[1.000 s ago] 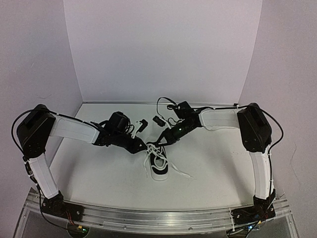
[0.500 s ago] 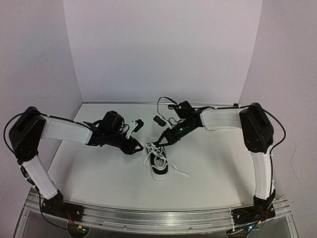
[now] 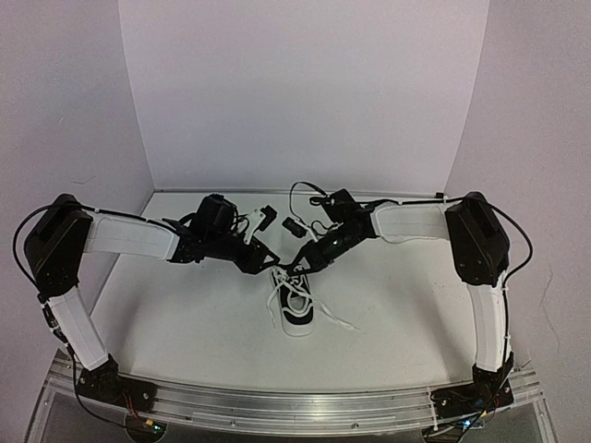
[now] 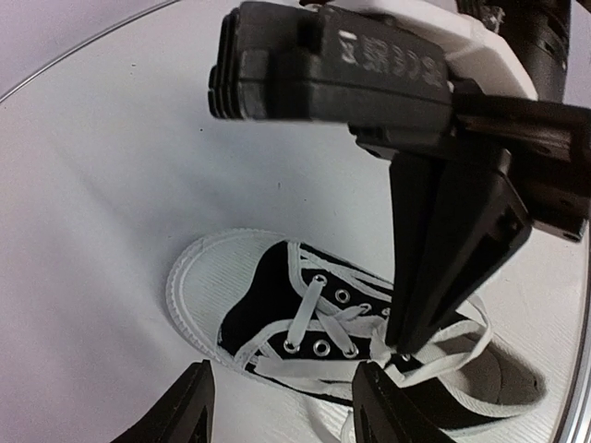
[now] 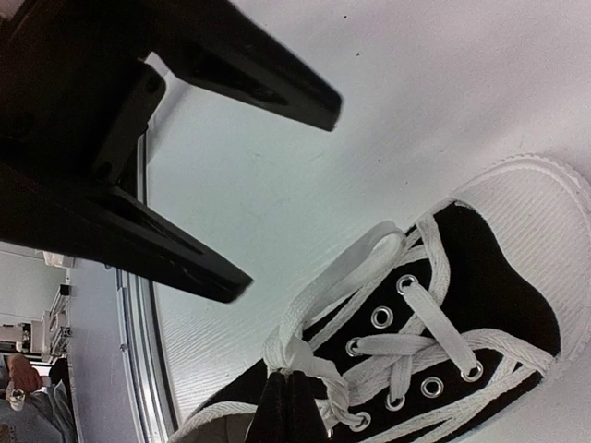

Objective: Tie the shoes

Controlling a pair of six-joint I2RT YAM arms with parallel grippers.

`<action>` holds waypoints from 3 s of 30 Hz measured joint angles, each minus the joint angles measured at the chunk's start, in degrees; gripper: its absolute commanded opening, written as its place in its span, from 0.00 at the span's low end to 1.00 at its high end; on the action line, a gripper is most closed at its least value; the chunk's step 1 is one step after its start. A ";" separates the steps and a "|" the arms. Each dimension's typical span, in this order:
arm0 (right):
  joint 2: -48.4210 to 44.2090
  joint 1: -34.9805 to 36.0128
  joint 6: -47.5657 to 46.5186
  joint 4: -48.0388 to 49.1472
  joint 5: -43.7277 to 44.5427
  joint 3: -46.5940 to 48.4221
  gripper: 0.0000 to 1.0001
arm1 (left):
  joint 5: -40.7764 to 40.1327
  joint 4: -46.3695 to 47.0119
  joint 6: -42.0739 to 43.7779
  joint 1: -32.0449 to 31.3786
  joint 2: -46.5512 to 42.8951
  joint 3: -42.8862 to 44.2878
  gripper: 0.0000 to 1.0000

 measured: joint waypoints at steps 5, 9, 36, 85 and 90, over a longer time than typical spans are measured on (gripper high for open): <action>0.00 0.36 0.00 0.02 0.01 0.00 0.00 | 1.50 0.12 0.05 0.00 3.02 0.87 0.47; -0.01 0.25 0.00 0.00 0.04 0.00 0.00 | 3.15 -0.58 0.52 0.00 4.80 0.83 0.42; -0.52 -1.70 0.00 0.09 -0.42 -1.53 0.00 | -3.43 4.96 5.95 0.02 -7.77 -13.17 0.46; -0.52 -1.70 0.28 0.48 -1.36 -1.53 0.00 | -5.35 -19.64 52.66 -9.57 5.79 10.30 0.01; -0.52 -1.70 0.31 0.48 -1.38 -1.53 0.00 | -5.65 -19.60 51.48 -9.57 5.87 10.40 0.00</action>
